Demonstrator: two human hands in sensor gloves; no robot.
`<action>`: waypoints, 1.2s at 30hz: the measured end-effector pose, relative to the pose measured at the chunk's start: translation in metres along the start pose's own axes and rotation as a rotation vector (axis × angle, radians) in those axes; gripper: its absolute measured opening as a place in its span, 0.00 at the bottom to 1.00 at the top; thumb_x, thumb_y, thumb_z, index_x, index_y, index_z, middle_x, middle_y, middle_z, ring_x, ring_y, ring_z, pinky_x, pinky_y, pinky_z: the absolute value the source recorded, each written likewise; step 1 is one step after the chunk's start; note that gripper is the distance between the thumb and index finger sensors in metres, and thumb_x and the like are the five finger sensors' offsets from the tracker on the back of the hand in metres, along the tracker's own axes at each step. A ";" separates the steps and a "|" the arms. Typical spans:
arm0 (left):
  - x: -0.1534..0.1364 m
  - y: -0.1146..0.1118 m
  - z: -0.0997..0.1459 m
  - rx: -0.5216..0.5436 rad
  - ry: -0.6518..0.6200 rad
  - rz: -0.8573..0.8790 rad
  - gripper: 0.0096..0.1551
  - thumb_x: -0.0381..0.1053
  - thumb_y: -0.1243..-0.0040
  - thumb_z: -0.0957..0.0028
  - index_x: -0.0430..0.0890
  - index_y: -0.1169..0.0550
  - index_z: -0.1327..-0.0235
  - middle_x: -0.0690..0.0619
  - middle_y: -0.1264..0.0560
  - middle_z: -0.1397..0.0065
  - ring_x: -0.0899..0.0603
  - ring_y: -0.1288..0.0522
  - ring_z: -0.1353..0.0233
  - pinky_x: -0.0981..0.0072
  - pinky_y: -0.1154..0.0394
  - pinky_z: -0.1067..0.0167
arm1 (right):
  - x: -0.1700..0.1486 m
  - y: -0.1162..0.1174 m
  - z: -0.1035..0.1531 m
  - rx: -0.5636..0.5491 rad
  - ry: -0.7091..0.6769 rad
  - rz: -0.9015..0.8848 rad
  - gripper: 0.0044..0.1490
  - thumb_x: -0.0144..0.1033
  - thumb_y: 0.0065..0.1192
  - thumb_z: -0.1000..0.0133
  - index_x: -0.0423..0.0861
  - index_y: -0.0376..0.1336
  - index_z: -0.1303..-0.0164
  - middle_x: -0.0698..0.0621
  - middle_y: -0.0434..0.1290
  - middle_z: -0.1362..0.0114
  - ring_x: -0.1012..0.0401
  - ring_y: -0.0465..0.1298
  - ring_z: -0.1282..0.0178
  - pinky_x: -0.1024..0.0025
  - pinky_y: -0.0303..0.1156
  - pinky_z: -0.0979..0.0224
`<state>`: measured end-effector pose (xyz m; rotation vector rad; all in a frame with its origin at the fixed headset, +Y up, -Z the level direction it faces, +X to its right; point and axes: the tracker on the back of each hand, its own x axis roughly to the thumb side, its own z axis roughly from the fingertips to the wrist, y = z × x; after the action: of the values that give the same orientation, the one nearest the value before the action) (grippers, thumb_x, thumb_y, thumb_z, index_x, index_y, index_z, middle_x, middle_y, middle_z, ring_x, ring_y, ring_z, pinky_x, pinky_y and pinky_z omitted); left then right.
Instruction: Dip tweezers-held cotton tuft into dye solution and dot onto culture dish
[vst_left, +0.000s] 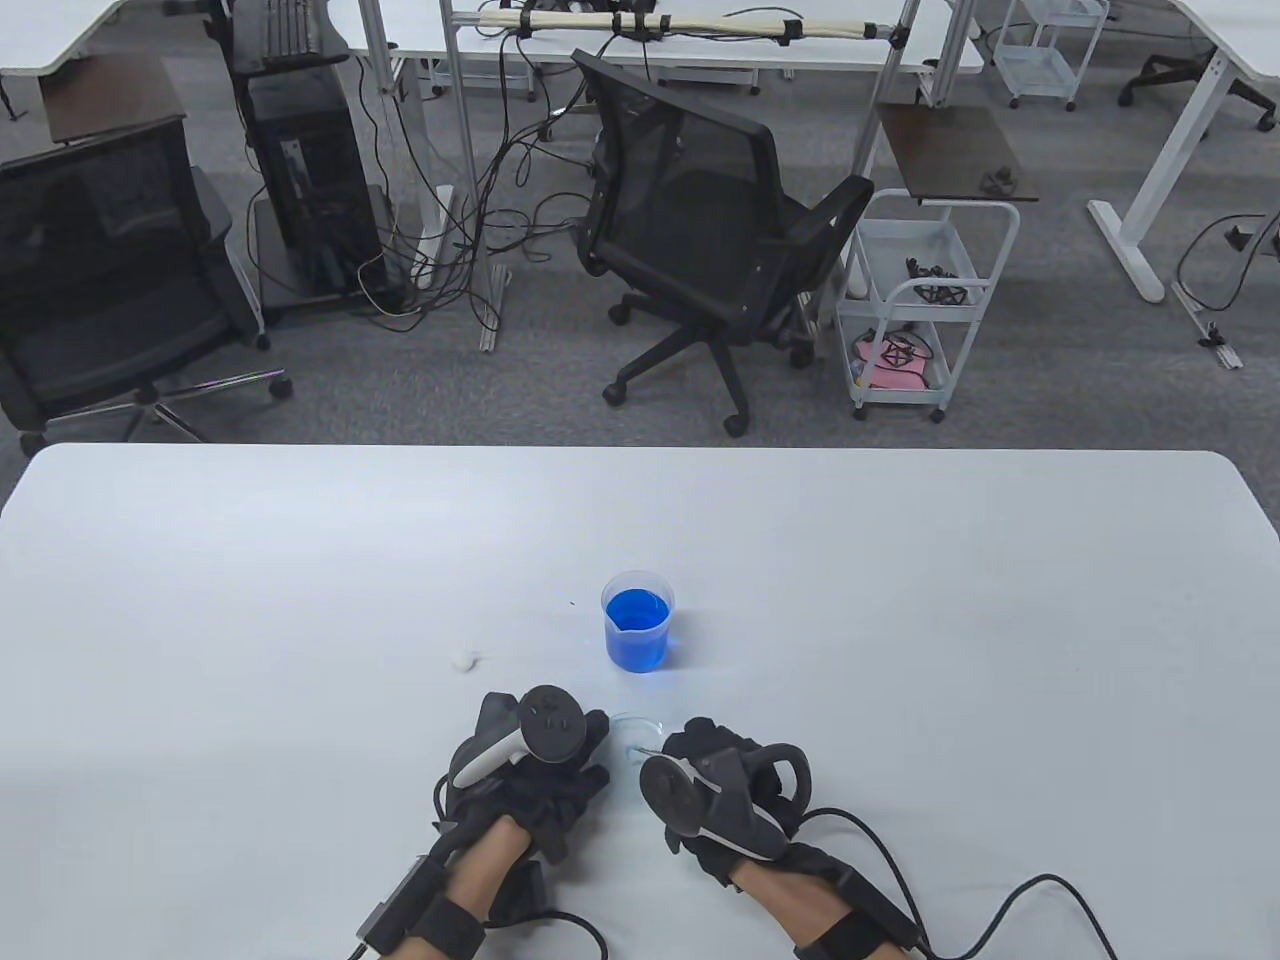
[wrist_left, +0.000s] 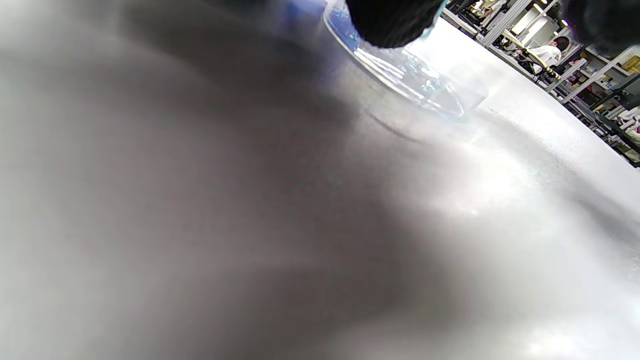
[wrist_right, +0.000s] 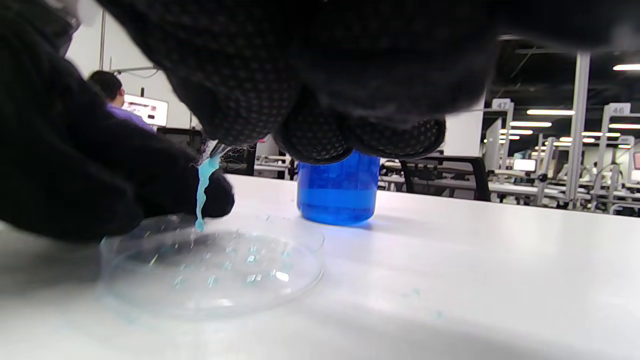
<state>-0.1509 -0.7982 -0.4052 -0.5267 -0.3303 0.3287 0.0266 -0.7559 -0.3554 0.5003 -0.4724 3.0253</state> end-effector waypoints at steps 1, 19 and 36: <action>0.000 0.000 0.000 0.001 0.000 0.000 0.38 0.52 0.51 0.33 0.50 0.53 0.16 0.32 0.63 0.12 0.24 0.65 0.19 0.20 0.63 0.32 | 0.002 0.005 0.000 0.021 -0.007 0.015 0.25 0.38 0.77 0.66 0.32 0.85 0.72 0.35 0.85 0.57 0.62 0.82 0.77 0.69 0.81 0.78; 0.000 0.000 0.000 -0.001 0.000 0.006 0.38 0.52 0.51 0.33 0.50 0.53 0.16 0.33 0.63 0.12 0.24 0.65 0.19 0.20 0.63 0.32 | -0.015 -0.003 -0.010 -0.017 0.060 -0.015 0.26 0.38 0.77 0.66 0.32 0.85 0.72 0.35 0.85 0.57 0.62 0.82 0.77 0.70 0.81 0.78; 0.000 0.000 0.001 -0.002 0.001 0.006 0.38 0.52 0.51 0.33 0.50 0.53 0.16 0.33 0.63 0.12 0.24 0.65 0.19 0.20 0.63 0.32 | -0.012 0.012 -0.009 0.035 0.042 0.021 0.26 0.38 0.77 0.66 0.32 0.85 0.72 0.35 0.85 0.57 0.62 0.82 0.77 0.70 0.81 0.78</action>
<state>-0.1513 -0.7984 -0.4044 -0.5297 -0.3282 0.3338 0.0342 -0.7647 -0.3714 0.4350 -0.4259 3.0627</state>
